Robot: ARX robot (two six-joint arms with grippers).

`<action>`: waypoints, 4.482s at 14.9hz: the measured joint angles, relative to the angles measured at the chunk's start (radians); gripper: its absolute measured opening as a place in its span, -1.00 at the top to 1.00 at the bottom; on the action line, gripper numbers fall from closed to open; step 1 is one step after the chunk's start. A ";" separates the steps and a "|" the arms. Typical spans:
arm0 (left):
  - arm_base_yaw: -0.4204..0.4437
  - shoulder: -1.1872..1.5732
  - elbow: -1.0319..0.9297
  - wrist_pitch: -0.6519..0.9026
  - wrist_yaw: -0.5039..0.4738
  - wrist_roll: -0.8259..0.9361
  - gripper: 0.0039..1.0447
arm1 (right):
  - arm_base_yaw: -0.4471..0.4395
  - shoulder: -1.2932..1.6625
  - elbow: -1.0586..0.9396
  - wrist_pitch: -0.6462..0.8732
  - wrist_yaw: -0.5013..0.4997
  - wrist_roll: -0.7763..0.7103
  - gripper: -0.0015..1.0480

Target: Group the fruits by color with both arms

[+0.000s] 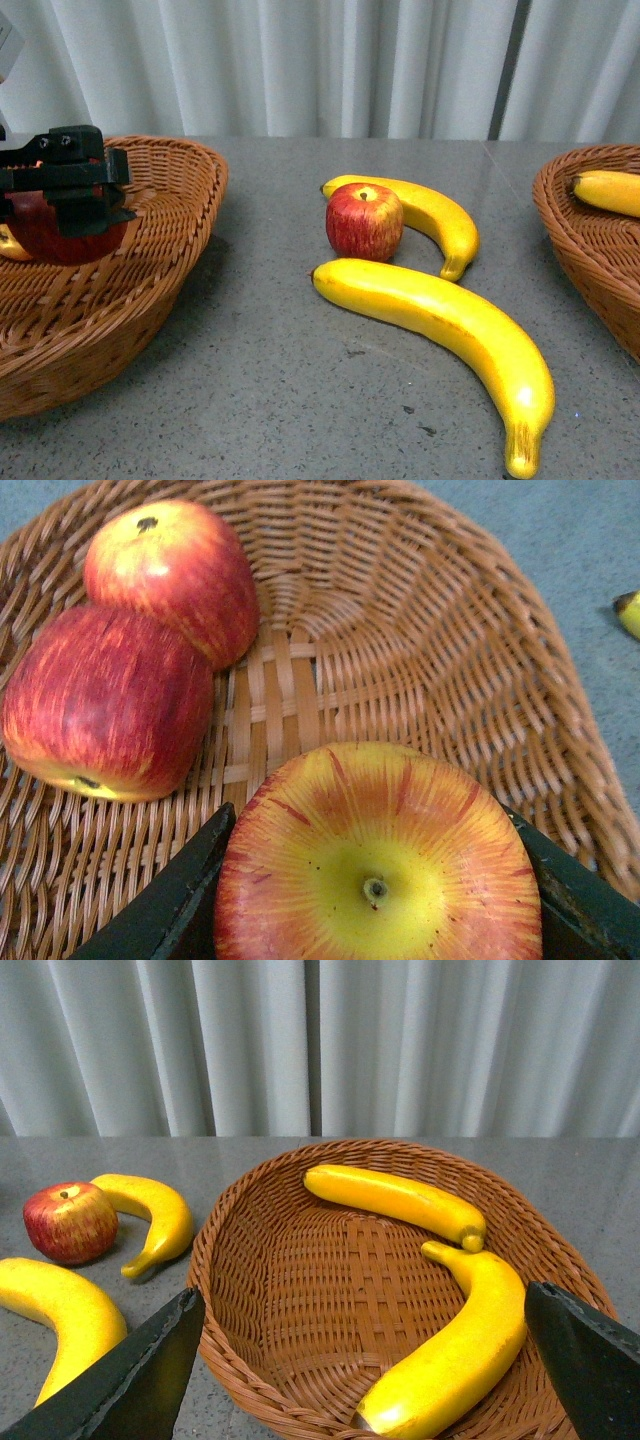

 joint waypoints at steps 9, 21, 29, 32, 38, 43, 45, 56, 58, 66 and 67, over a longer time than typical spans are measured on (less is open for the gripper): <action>-0.145 -0.215 0.019 -0.074 -0.056 0.000 -0.88 | 0.000 0.000 0.000 0.000 0.000 0.000 -0.87; -0.333 0.547 0.616 -0.124 0.130 0.246 -0.88 | 0.000 0.000 0.000 0.000 0.000 0.000 -0.87; -0.317 0.598 0.609 -0.122 0.164 0.158 -0.31 | 0.000 0.000 0.000 0.000 0.000 0.000 -0.87; -0.290 0.513 0.599 -0.105 0.112 0.161 -0.29 | 0.000 0.000 0.000 0.000 0.000 0.000 -0.87; -0.051 0.355 0.555 -0.164 -0.049 0.001 -0.28 | 0.000 0.000 0.000 0.000 0.000 0.000 -0.87; -0.037 0.352 0.422 -0.143 -0.032 -0.015 -0.28 | 0.000 0.000 0.000 0.000 0.000 0.000 -0.87; -0.038 0.330 0.384 -0.120 -0.039 -0.002 -0.71 | 0.000 0.000 0.000 0.000 0.000 0.000 -0.87; -0.065 -0.244 -0.342 0.640 -0.125 0.165 0.27 | 0.005 0.000 0.000 0.002 -0.002 0.000 -0.87; -0.055 -0.232 -0.409 0.638 -0.101 0.160 0.41 | 0.005 0.000 0.000 -0.002 -0.002 0.000 -0.87; 0.053 -0.540 -0.602 0.573 0.019 0.156 0.98 | 0.005 0.000 0.000 0.000 -0.001 0.000 -0.87; 0.065 -0.598 -0.609 0.561 0.034 0.156 0.98 | 0.005 0.000 0.000 0.000 -0.001 0.000 -0.87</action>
